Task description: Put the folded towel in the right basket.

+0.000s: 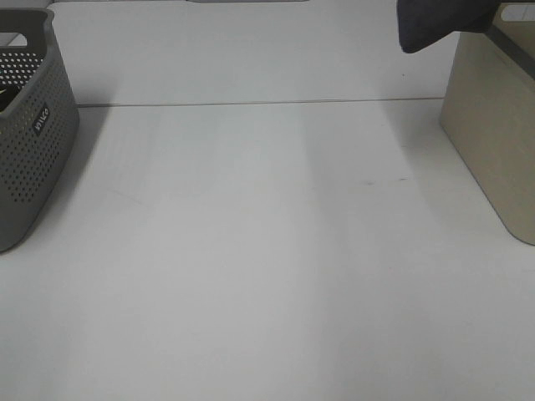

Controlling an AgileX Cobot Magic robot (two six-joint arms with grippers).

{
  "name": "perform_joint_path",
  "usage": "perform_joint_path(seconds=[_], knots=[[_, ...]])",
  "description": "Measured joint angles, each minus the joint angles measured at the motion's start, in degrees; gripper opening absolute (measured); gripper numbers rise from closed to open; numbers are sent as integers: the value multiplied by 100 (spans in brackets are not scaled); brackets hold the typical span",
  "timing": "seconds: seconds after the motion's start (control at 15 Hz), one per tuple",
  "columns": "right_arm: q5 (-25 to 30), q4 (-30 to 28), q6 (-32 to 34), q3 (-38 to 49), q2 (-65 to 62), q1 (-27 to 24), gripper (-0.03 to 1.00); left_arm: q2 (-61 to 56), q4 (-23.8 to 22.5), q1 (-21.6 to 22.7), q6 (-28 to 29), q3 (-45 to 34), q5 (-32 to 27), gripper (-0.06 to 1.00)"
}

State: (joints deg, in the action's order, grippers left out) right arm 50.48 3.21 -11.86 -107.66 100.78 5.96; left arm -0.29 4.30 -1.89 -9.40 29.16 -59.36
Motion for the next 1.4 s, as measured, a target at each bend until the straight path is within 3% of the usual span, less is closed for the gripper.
perform_joint_path(seconds=[0.33, 0.53, 0.73, 0.87, 1.07, 1.13, 1.4], knots=[[178, 985, 6, 0, -74, -1902, 4, 0, 0, 0, 0, 0, 0, 99], [292, 1089, 6, 0, 11, -2189, 4, 0, 0, 0, 0, 0, 0, 99], [762, 945, 235, 0, 659, -2194, 5, 0, 0, 0, 0, 0, 0, 99], [785, 791, 596, 0, 985, -2194, 15, 0, 0, 0, 0, 0, 0, 99], [842, 751, 859, 0, 1192, -2194, 53, 0, 0, 0, 0, 0, 0, 99], [848, 791, 865, 0, 1175, -2194, 61, 0, 0, 0, 0, 0, 0, 99], [1049, 1352, 699, 0, 831, -2057, 67, 0, 0, 0, 0, 0, 0, 99]])
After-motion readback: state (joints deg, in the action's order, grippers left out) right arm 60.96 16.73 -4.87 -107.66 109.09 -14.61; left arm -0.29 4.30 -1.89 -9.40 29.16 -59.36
